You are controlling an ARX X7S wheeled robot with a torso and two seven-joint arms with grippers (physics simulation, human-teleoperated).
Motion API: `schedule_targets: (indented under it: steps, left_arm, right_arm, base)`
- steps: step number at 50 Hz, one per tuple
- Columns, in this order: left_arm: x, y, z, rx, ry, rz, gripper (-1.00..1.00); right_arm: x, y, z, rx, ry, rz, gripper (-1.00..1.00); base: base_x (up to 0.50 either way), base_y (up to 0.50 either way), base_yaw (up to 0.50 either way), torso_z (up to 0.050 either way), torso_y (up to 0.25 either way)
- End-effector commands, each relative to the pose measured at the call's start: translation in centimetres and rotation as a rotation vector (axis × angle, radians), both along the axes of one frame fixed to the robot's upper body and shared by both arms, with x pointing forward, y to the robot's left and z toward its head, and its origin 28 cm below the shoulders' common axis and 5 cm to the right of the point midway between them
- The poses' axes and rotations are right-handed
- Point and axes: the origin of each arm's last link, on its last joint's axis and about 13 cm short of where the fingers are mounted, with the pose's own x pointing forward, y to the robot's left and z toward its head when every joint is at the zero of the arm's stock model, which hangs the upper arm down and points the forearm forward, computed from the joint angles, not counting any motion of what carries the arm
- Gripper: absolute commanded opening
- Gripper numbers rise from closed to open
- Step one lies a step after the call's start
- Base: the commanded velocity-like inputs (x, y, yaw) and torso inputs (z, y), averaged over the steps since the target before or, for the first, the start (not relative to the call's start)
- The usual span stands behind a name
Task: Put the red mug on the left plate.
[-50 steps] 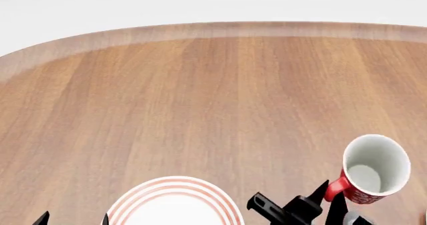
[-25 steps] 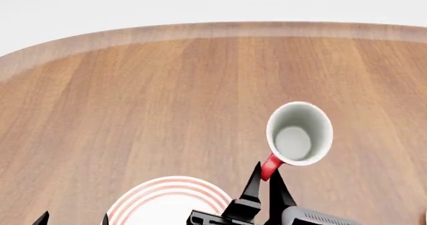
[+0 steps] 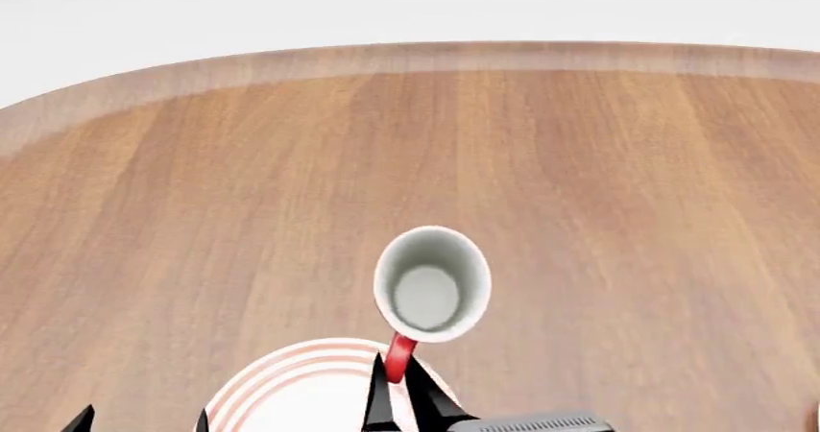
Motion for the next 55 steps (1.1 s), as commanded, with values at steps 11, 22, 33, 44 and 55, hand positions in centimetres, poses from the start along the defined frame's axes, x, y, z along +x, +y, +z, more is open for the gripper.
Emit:
schedule_targets:
  steps: [11,22,33,44,55]
  left_arm:
    - [0.1,0.0,-0.1,0.000,0.000,0.000,1.00]
    - [0.0,0.0,0.0,0.001,-0.001,0.000,1.00]
    - [0.0,0.0,0.0,0.001,0.000,0.000,1.00]
    - [0.0,0.0,0.0,0.000,0.000,0.000,1.00]
    - [0.0,0.0,0.0,-0.001,0.000,0.000,1.00]
  right_arm:
    - [0.5,0.0,-2.4,0.000,0.075,0.156,-1.00]
    - [1.3,0.0,-4.2,0.009,0.206,0.158,-1.00]
    - [1.7,0.2,-5.0,0.016,0.274,0.147,-1.00]
    - [1.0,0.8,-5.5,-0.034,0.264,0.190,-1.00]
    - [0.8,1.3,-6.5,-0.120,0.265,0.187,-1.00]
  base:
    - [0.00,0.00,0.00,0.000,0.000]
    - [0.00,0.00,0.00,0.000,0.000]
    - [0.00,0.00,0.00,0.000,0.001]
    - [0.00,0.00,0.00,0.000,0.000]
    - [0.00,0.00,0.00,0.000,0.000]
